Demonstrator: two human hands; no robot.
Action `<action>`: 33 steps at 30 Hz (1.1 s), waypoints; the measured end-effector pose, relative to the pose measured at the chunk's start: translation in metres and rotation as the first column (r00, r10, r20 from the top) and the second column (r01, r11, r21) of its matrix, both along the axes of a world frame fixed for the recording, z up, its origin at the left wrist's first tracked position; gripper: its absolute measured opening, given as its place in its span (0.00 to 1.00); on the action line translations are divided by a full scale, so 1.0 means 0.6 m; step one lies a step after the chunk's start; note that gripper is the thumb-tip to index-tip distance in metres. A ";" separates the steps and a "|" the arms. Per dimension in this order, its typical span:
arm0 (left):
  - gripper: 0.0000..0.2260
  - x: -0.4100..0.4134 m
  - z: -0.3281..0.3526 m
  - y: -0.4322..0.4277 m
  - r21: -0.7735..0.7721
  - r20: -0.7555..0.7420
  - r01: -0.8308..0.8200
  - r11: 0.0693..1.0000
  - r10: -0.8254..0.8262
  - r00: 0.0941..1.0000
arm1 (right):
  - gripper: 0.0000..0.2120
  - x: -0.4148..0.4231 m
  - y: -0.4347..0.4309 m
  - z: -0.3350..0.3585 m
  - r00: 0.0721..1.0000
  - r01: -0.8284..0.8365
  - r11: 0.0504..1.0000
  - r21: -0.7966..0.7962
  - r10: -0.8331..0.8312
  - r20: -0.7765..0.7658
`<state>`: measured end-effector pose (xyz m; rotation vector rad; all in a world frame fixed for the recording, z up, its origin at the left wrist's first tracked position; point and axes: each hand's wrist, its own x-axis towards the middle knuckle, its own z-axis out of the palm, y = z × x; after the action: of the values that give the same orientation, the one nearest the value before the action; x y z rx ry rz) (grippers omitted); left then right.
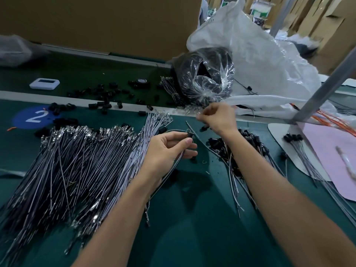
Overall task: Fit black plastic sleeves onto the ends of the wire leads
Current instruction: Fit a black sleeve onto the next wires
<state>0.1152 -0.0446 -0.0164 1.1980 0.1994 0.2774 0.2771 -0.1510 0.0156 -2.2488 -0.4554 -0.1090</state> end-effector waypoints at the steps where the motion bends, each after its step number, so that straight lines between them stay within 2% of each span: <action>1: 0.03 0.001 0.000 -0.002 -0.004 0.000 0.008 1.000 -0.008 1.000 | 0.07 -0.028 -0.014 0.003 1.000 -0.015 0.996 0.083 0.015 0.001; 6: 0.06 0.000 0.001 -0.011 0.028 0.012 0.036 0.999 -0.037 0.999 | 0.08 -0.136 -0.064 -0.003 0.993 -0.120 0.943 0.309 0.106 0.061; 11: 0.09 -0.001 -0.003 -0.011 0.107 0.036 0.069 0.992 -0.073 0.997 | 0.10 -0.169 -0.064 -0.018 0.986 -0.133 0.827 0.546 0.168 -0.014; 16: 0.10 -0.003 -0.006 -0.008 0.103 0.058 0.062 0.993 -0.068 0.996 | 0.08 -0.168 -0.068 -0.026 0.983 -0.184 0.878 0.441 0.169 0.074; 20: 0.13 -0.001 -0.007 -0.008 0.158 0.051 0.041 0.987 -0.050 0.997 | 0.09 -0.164 -0.070 -0.027 0.976 -0.217 0.886 0.411 0.193 0.099; 25: 0.13 -0.001 -0.007 -0.008 0.291 0.038 0.055 0.955 -0.068 0.997 | 0.06 -0.155 -0.081 -0.032 0.970 -0.237 0.882 0.407 0.240 0.043; 28: 0.12 -0.001 -0.006 -0.011 0.302 0.036 0.072 0.951 -0.087 0.996 | 0.08 -0.151 -0.088 -0.035 0.968 -0.224 0.866 0.447 0.252 -0.004; 33: 0.11 0.002 -0.013 -0.007 0.316 0.029 0.004 0.949 -0.014 0.999 | 0.12 -0.149 -0.092 -0.038 0.945 -0.262 0.854 0.450 0.322 -0.062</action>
<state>0.1164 -0.0487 -0.0241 1.5112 0.1244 0.3283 0.1875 -0.2064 -0.0070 -1.7106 -0.6280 0.0938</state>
